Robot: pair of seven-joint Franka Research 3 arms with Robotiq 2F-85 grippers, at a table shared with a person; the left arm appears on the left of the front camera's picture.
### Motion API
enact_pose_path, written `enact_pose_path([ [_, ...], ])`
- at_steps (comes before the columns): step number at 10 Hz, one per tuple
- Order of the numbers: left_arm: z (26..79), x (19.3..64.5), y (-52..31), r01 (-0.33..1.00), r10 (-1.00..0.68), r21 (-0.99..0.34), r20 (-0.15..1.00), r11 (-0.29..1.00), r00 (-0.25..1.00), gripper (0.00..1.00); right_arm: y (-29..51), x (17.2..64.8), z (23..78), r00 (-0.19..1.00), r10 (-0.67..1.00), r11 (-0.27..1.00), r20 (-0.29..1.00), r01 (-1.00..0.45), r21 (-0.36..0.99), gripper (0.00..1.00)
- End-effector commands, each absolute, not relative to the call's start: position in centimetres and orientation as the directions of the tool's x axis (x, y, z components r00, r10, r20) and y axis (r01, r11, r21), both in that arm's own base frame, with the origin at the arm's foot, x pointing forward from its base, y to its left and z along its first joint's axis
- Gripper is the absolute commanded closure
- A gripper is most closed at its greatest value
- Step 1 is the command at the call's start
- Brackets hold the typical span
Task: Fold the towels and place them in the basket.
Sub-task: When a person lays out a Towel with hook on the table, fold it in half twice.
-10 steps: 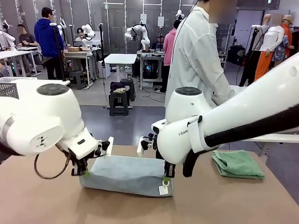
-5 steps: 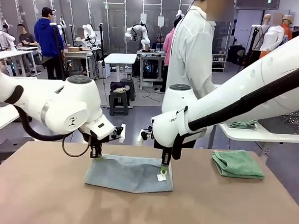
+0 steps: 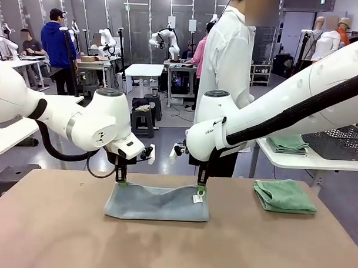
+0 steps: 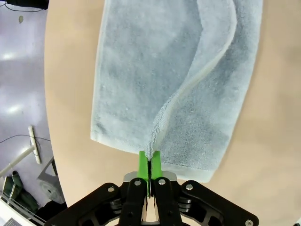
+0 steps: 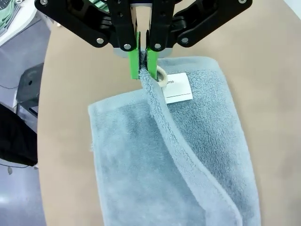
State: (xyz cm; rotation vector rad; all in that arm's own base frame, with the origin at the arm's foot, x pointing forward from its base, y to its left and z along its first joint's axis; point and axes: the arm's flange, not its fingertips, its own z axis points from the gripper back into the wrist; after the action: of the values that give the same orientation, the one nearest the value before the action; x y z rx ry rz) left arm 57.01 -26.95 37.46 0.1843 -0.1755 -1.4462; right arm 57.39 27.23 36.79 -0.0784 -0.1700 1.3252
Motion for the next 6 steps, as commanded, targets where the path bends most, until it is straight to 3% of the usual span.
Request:
enact_pose_path([
  [1, 37.1, 58.5, -27.8, 0.959, -0.988, 0.246, -0.024, 0.142, 0.152, 0.97, 27.7, 58.3, 35.9, 0.247, 0.966, 0.258, 0.079, -0.947, -0.191, 0.93],
  [6, 35.0, 60.2, -26.6, 0.934, -0.962, 0.26, -0.047, 0.247, 0.268, 0.97, 26.8, 59.8, 33.6, 0.287, 0.954, 0.298, 0.085, -0.933, -0.2, 0.93],
])
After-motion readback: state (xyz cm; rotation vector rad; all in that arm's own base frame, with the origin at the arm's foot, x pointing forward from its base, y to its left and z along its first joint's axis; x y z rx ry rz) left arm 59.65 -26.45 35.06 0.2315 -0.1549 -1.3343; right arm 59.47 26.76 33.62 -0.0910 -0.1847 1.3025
